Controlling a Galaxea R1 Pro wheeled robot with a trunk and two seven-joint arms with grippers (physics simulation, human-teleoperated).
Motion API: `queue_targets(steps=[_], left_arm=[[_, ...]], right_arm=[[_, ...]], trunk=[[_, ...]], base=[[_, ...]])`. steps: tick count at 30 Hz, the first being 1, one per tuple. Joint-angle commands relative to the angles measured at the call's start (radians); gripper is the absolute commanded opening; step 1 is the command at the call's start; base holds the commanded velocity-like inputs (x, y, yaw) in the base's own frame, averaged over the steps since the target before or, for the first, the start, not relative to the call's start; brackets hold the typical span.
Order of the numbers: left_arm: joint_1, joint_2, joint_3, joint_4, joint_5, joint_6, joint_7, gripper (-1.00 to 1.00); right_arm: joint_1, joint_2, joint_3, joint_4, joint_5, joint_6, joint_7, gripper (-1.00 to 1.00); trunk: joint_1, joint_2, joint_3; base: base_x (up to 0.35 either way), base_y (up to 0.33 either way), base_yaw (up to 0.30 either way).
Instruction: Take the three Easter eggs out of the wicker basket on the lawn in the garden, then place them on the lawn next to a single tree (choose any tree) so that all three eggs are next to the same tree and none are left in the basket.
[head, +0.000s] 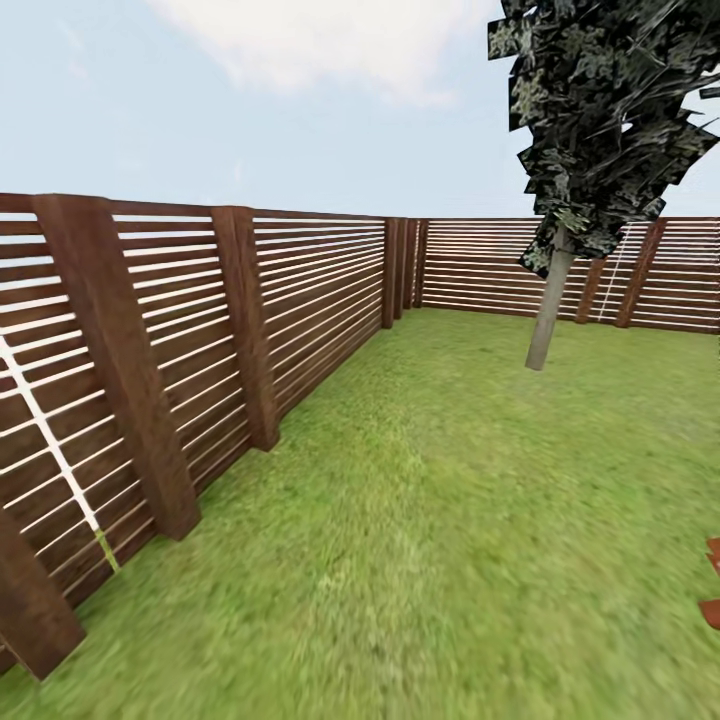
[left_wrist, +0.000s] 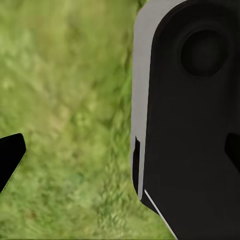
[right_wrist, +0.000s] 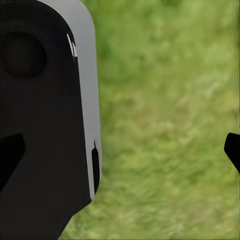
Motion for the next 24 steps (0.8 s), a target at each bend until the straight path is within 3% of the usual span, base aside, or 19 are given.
queue_targets(steps=[1, 14, 24], left_arm=[[0.001, 0.0, 0.001, -0.002, 0.0, 0.002, -0.001, 1.0], [0.001, 0.0, 0.001, -0.002, 0.0, 0.002, -0.001, 1.0], [0.001, 0.0, 0.001, -0.002, 0.0, 0.002, -0.001, 1.0]], right_arm=[[-0.001, 0.0, 0.001, 0.002, -0.001, -0.001, -0.002, 1.0], [-0.001, 0.0, 0.002, 0.002, 0.0, 0.0, -0.002, 1.0], [-0.001, -0.001, 0.002, 0.002, 0.001, -0.001, -0.002, 1.0]], trunk=[[0.001, 0.0, -0.001], [0.001, 0.0, -0.001], [0.001, 0.0, -0.001]], base=[[0.334, 0.0, -0.024], [0.334, 0.0, -0.014], [0.334, 0.0, -0.19]])
